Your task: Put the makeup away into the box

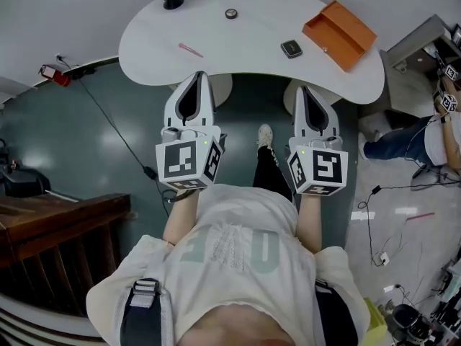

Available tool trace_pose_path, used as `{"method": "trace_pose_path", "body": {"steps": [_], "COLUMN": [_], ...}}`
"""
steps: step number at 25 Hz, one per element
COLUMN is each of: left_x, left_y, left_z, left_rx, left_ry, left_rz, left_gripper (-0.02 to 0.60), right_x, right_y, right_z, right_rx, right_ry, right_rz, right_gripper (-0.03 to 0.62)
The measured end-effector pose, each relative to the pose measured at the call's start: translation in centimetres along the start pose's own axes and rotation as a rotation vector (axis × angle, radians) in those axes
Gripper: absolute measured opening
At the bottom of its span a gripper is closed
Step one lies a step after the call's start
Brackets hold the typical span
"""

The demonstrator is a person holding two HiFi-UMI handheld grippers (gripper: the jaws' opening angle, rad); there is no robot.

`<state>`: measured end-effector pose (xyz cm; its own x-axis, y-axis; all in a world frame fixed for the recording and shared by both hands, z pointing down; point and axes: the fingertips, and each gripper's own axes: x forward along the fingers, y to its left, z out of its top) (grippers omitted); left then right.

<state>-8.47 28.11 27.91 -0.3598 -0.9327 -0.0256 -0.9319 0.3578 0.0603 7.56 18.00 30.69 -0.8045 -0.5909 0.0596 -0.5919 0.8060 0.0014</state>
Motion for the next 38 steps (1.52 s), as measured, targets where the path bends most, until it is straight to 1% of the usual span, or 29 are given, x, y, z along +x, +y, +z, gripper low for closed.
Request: {"method": "trace_pose_path", "body": {"steps": [5, 8, 10, 13, 14, 16, 18, 22, 25, 28, 32, 38], "left_x": [8.3, 14.0, 17.6, 22.4, 23.7, 25.7, 27.2, 29.4, 30.9, 32.1, 32.8, 33.2], "left_y": [-0.9, -1.4, -1.5, -1.5, -1.6, -1.9, -2.3, -3.1, -3.3, -3.3, -3.0, -2.3], "left_z": [0.3, 1.2, 1.9, 3.0, 3.2, 3.3, 3.3, 3.1, 2.9, 3.1, 3.5, 3.2], "left_rx": [0.013, 0.007, 0.002, 0.001, -0.001, -0.003, 0.004, 0.022, 0.022, 0.04, 0.062, 0.067], "left_ry": [0.011, -0.007, -0.023, -0.035, -0.034, -0.028, -0.02, 0.007, 0.022, 0.017, 0.019, 0.031], "left_rz": [0.018, 0.026, 0.039, 0.064, 0.069, 0.07, 0.062, 0.034, 0.009, -0.014, -0.034, -0.045], "left_gripper": [0.006, 0.006, 0.006, 0.006, 0.006, 0.006, 0.006, 0.006, 0.006, 0.006, 0.006, 0.006], "right_x": [7.1, 11.8, 14.8, 18.7, 19.8, 21.6, 23.1, 24.6, 25.4, 26.0, 26.5, 27.5], "right_y": [-6.0, -9.3, -11.1, -13.2, -13.8, -14.5, -15.1, -15.7, -16.1, -16.4, -16.1, -15.4], "right_z": [1.6, 3.0, 3.8, 5.1, 5.4, 5.6, 5.6, 5.8, 6.1, 6.4, 6.7, 6.8], "right_rx": [0.005, -0.003, -0.056, -0.167, -0.176, -0.155, -0.136, -0.114, -0.1, -0.104, -0.099, -0.084], "right_ry": [-0.014, -0.018, -0.012, -0.008, -0.011, -0.017, -0.021, -0.017, -0.02, -0.03, -0.037, -0.039], "right_rz": [0.004, 0.022, 0.029, 0.036, 0.048, 0.077, 0.093, 0.095, 0.084, 0.058, 0.036, 0.04], "right_gripper": [0.005, 0.005, 0.005, 0.005, 0.005, 0.005, 0.005, 0.005, 0.005, 0.005, 0.005, 0.005]}}
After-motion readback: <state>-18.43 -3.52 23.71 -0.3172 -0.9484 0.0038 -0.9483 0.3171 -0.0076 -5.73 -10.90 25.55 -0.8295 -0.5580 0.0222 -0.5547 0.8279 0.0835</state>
